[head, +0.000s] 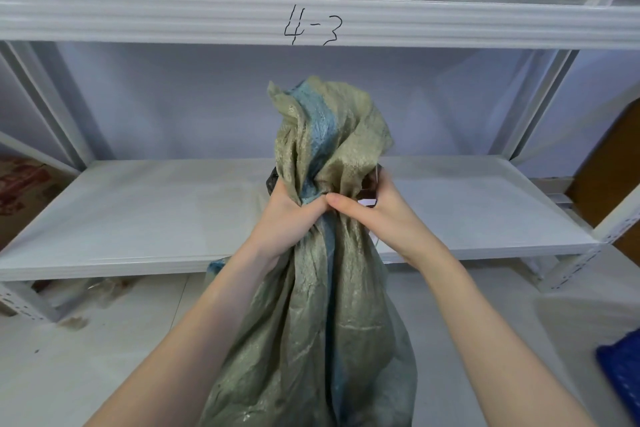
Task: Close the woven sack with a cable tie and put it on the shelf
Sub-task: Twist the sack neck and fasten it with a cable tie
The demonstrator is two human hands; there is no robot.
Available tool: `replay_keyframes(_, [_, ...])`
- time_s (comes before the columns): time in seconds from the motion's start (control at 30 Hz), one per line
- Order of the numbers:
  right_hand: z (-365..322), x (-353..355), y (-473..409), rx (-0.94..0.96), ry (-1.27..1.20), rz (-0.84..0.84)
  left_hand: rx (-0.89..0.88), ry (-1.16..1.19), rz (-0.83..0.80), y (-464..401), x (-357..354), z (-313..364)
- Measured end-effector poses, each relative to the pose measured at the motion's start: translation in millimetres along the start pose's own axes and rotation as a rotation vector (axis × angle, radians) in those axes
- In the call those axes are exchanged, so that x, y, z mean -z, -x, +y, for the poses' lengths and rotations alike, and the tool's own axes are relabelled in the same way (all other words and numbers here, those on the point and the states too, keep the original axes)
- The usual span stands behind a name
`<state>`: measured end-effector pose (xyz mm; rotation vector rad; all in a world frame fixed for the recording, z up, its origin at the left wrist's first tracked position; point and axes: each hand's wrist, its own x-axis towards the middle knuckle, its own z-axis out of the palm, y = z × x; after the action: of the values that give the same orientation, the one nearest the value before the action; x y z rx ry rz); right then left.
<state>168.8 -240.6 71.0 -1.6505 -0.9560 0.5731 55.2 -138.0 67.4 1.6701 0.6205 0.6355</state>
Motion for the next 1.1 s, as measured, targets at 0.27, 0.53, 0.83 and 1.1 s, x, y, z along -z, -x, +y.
replay_keyframes(0.27, [6, 0, 5, 0.037, 0.199, 0.007, -0.029, 0.131, 0.015, -5, 0, -6])
replay_keyframes(0.53, [4, 1, 4, 0.062, 0.19, 0.091, 0.27, 0.303, -0.107, -6, 6, -9])
replay_keyframes(0.83, [0, 3, 8, 0.187, 0.657, 0.292, -0.052, -0.08, 0.15, -2, -13, -2])
replay_keyframes(1.1, [-4, 5, 6, 0.226, 0.675, 0.394, -0.038, -0.118, 0.085, -5, -11, -4])
